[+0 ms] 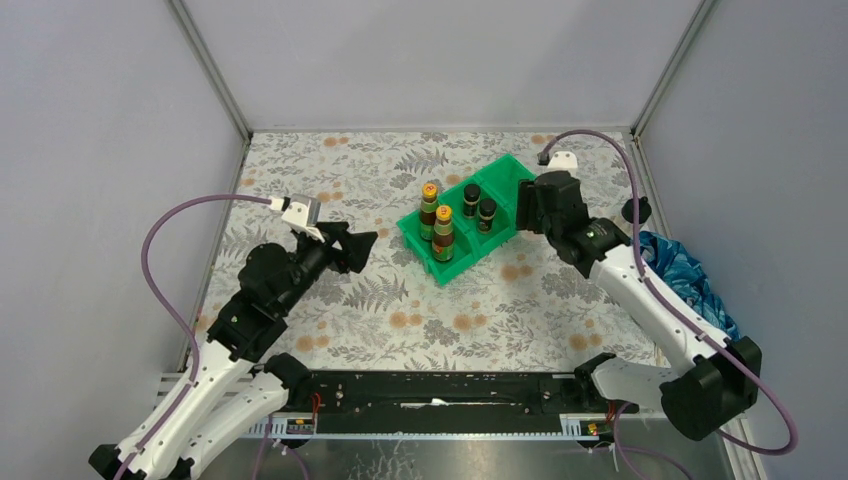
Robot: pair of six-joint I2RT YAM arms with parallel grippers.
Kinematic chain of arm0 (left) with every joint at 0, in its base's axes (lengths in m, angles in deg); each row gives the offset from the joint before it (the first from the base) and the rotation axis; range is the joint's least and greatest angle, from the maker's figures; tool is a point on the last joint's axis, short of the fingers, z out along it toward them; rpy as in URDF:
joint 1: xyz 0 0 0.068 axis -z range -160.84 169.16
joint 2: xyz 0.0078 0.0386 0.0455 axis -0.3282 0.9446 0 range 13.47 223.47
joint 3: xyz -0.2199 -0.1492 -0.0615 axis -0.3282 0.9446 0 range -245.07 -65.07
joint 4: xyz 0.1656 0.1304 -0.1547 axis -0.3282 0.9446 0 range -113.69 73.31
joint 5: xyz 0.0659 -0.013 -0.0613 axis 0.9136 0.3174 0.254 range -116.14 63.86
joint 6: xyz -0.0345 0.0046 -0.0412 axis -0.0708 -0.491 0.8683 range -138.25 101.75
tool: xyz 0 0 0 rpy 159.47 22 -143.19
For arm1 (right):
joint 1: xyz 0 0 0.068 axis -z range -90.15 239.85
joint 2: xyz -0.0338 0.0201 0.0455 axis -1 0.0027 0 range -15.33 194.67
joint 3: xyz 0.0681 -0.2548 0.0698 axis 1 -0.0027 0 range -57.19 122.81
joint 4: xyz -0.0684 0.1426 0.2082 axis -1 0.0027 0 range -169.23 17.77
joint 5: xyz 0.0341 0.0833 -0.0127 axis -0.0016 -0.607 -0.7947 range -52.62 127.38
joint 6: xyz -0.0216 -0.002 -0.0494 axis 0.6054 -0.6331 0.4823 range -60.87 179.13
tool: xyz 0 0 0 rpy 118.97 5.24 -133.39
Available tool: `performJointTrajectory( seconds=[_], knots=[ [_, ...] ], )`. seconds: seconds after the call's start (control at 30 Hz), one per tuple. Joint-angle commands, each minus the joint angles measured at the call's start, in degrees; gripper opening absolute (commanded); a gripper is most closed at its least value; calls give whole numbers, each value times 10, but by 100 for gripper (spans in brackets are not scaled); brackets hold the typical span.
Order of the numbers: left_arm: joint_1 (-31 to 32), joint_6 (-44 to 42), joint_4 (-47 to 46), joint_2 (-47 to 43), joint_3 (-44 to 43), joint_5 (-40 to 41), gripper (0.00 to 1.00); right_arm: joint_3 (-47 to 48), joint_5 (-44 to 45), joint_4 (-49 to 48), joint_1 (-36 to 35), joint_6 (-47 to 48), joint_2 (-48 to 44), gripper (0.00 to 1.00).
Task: Organize the condiment bottles
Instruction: Place the bottle in the storage box.
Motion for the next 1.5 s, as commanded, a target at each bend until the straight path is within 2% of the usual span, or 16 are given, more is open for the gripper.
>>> performJointTrajectory(
  seconds=[0.0,0.23,0.5,1.0,1.47],
  knots=[
    [6,4,-10,-6,-12,-13,74,61,-16,-53,40,35,28,0],
    [6,3,-10,-14,-10,-10,74,124,-68,-94,100,69,97,0],
    [6,0,-11,-10,-10,-7,74,187,-192,-137,163,88,187,0],
    [6,-13,-3,17,-10,14,74,302,-345,-148,203,150,340,0],
    [6,-17,-13,33,-4,11,74,342,-388,-155,207,158,413,0]
  ],
)
